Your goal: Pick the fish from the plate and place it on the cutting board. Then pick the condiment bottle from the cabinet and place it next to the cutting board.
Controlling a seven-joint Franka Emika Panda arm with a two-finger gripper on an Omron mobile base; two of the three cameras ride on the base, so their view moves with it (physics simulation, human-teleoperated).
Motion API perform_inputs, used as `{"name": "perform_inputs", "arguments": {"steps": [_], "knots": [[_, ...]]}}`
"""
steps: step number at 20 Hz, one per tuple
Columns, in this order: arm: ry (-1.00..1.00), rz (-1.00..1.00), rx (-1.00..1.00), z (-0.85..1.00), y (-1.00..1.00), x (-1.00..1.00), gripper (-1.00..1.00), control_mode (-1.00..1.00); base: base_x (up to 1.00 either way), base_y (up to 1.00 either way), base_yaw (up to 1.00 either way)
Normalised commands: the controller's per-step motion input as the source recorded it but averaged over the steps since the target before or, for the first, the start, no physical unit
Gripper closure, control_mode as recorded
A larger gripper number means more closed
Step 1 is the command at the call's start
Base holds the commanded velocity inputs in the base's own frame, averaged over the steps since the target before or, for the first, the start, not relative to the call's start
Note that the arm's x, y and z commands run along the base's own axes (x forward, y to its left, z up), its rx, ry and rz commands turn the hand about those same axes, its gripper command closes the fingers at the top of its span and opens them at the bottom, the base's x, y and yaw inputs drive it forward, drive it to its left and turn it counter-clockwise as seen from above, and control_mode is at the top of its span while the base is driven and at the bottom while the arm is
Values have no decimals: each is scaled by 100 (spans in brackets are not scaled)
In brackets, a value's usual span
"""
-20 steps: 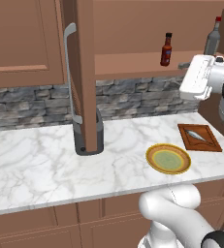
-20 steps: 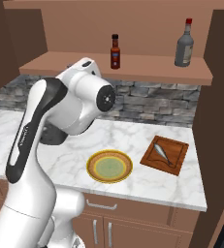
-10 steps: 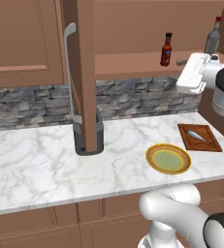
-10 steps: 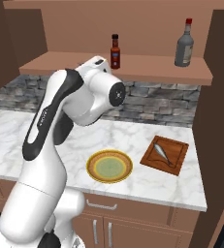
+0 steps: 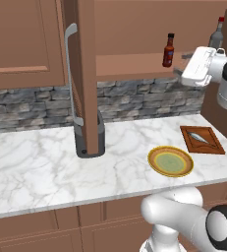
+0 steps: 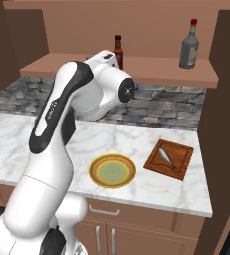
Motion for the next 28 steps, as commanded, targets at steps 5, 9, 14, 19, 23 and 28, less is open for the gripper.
{"name": "perform_inputs", "arguments": {"steps": [5, 9, 14, 19, 23, 28], "knots": [[0, 0, 0, 23, 0, 3, -100, -100, 0, 0, 0], [0, 0, 0, 10, -3, 11, -100, -100, 0, 0, 0], [0, 0, 0, 0, -11, 20, -100, -100, 0, 0, 0], [-2, 0, 0, 0, -10, 24, -100, -100, 0, 0, 0], [-3, 0, 0, -1, -7, 27, -100, -100, 0, 0, 0], [-2, 0, 0, -4, -7, 28, -100, -100, 0, 0, 0]]}}
